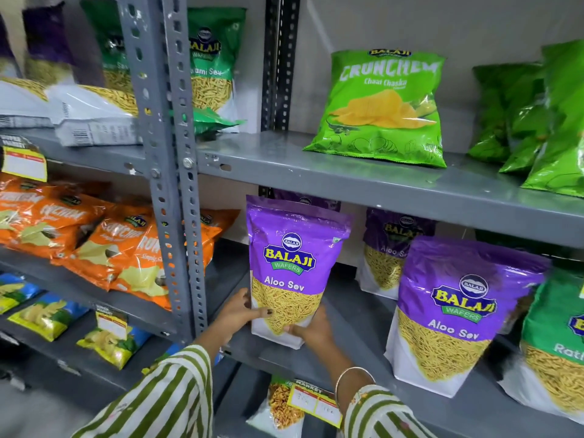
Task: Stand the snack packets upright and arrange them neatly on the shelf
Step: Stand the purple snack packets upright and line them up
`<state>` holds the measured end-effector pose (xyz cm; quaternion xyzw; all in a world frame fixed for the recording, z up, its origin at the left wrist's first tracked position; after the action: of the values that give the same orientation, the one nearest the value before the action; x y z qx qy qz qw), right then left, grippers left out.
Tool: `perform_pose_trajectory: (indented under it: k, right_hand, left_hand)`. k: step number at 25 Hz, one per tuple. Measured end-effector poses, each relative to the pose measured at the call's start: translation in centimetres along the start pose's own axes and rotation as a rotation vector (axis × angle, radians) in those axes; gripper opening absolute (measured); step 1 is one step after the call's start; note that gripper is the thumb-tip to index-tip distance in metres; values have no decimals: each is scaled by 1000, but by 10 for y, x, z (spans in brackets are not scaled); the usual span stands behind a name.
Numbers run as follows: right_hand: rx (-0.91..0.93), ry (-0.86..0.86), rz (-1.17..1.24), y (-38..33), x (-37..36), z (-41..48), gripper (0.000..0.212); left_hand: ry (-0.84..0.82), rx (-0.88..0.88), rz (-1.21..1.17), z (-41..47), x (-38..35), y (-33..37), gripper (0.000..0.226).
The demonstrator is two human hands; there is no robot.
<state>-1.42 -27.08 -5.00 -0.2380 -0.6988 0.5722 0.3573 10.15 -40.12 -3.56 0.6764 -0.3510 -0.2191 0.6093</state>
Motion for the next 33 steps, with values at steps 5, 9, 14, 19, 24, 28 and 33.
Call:
perform_pose_trajectory:
  k: [5, 9, 14, 19, 24, 28, 33]
  right_hand:
    - [41, 51, 527, -63, 35, 9, 51]
    - [201, 147, 538, -131, 81, 25, 19]
    - [161, 142, 465, -114, 75, 9, 20]
    - [-141, -50, 252, -4, 26, 1, 77]
    - [-188, -12, 188, 27, -6, -3, 75]
    - [-153, -16, 224, 21, -21, -4, 77]
    - [-166, -22, 201, 17, -15, -13, 82]
  left_hand:
    - [32, -96, -386, 7, 20, 89, 24]
    - [207, -153, -609, 17, 40, 133, 15]
    - [272, -116, -582, 1, 38, 122, 14]
    - [83, 242, -281, -22, -3, 11, 48]
    - [95, 246, -271, -25, -9, -26, 32]
    - [102, 235, -272, -20, 2, -24, 33]
    - [93, 211, -215, -12, 5, -30, 52]
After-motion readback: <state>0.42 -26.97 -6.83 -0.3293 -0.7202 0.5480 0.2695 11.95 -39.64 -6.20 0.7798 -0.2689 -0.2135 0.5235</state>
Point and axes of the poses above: each hand's wrist, its own z-axis towards the middle knuckle, its own x-axis out of the back of the hand, y = z × x, the point moved 10 cm from there along z, towards the middle knuckle
